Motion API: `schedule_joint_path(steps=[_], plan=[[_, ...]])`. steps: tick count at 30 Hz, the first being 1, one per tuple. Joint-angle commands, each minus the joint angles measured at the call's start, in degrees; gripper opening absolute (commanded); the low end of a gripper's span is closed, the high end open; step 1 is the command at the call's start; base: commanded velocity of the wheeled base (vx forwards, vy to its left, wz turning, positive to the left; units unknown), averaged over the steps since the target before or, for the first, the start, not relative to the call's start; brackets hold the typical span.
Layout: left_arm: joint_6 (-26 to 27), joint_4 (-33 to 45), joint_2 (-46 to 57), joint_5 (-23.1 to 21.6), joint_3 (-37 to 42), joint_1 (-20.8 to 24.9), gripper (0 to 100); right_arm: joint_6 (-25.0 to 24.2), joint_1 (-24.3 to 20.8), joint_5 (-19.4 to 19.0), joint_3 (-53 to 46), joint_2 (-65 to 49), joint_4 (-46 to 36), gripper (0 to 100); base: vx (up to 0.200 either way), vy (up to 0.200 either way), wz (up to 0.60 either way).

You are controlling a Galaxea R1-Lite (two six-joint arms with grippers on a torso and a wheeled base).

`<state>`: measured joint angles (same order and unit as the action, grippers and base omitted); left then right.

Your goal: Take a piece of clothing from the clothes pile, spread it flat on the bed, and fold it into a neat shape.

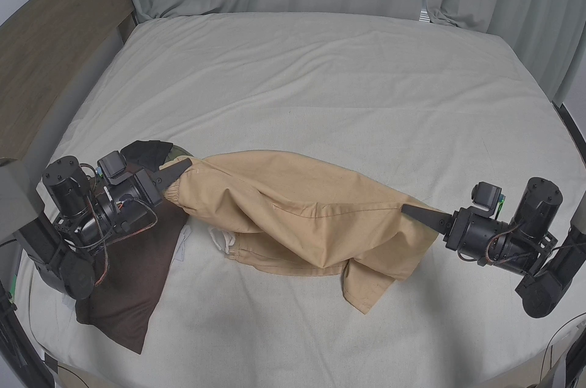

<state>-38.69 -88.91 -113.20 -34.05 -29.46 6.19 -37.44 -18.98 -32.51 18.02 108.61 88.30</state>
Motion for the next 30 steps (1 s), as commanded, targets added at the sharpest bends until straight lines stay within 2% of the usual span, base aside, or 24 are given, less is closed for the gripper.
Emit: schedule_joint_path(steps=[1, 25, 30], plan=[[0.02, 0.05, 0.61, -0.14, 0.2, -0.13, 0, -0.09, 1.49, -0.01, 0.79, -1.56, 0.03, 0, 0.0, 0.0, 0.0], [-0.42, 0.14, 7.82, -3.66, 1.25, -1.62, 0, -0.44, 4.92, -0.1, 3.25, -2.43, 0.03, 0, 0.0, 0.0, 0.0], [-0.42, 0.14, 8.52, -3.74, 1.6, -1.62, 0, -2.2, 5.45, -0.1, 3.69, -3.4, 0.03, 0, 0.0, 0.0, 0.0]])
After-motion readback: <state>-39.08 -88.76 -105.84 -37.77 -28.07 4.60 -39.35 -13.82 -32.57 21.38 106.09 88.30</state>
